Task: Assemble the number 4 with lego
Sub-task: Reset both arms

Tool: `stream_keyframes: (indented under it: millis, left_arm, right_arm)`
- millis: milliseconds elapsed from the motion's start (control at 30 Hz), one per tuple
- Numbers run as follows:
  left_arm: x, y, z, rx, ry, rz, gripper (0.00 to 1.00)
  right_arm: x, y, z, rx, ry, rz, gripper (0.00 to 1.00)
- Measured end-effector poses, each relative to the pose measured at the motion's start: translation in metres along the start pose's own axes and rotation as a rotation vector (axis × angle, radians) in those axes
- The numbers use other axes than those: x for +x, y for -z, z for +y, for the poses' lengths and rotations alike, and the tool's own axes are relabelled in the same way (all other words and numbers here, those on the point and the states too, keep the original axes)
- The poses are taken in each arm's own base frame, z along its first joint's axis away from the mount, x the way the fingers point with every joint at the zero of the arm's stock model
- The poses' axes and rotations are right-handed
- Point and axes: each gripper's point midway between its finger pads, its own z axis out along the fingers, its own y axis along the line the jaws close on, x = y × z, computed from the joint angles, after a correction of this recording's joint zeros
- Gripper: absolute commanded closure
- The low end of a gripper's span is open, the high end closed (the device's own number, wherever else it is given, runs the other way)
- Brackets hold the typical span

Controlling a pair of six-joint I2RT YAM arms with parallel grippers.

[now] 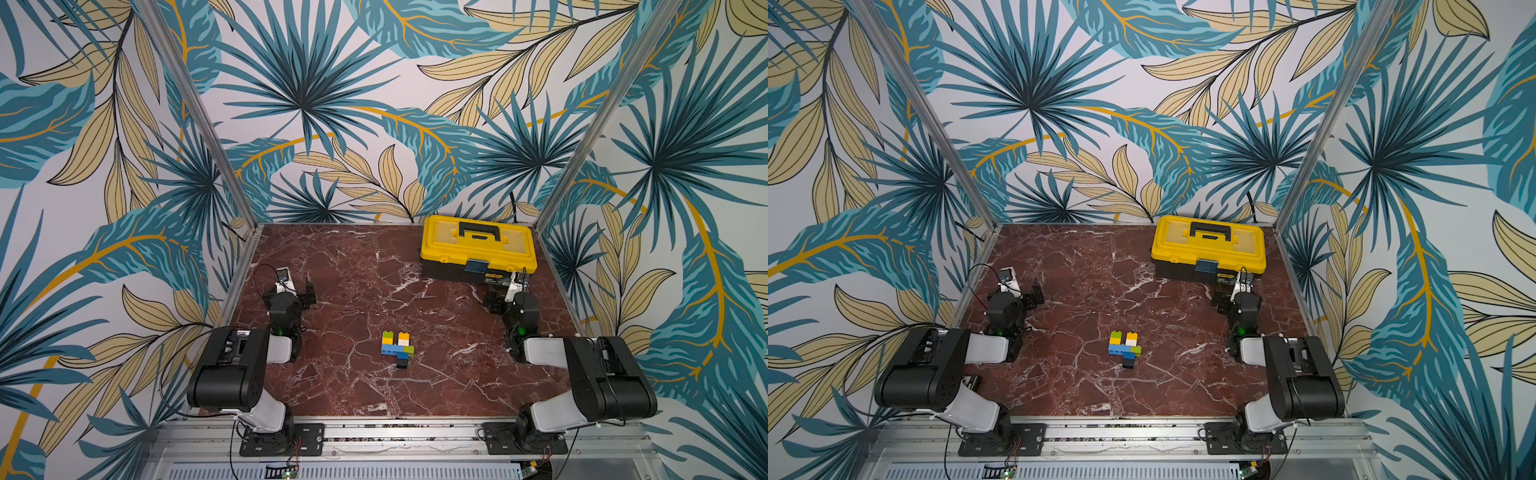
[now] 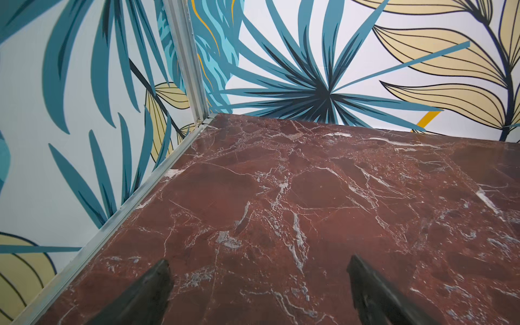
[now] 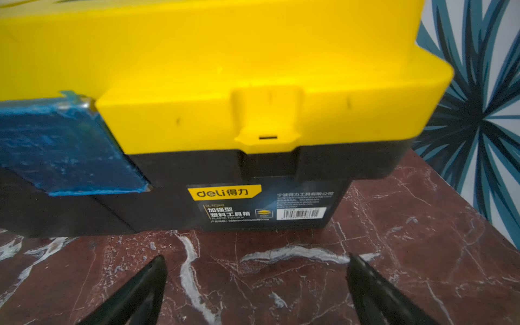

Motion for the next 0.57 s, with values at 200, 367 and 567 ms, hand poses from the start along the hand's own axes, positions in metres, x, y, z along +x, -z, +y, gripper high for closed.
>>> stream_keyframes:
  millis: [200, 367, 567]
  left_arm:
    - [-0.0015, 0.0001, -0.0023, 0.006, -0.013, -0.007, 0.0]
    - [-0.0014, 0.0003, -0.0041, 0.012, -0.019, -0.007, 0.0]
    - [-0.0012, 0.0004, -0.0048, 0.014, -0.025, -0.007, 0.0]
  right_arm:
    - [-0.0005, -0.0003, 0.0035, -0.019, 0.005, 0.0, 0.01]
    - [-0.0007, -0.0003, 0.004, -0.022, 0.007, 0.0, 0.01]
    - [-0.0073, -0.0033, 0.0094, -0.032, 0.023, -0.006, 0.01]
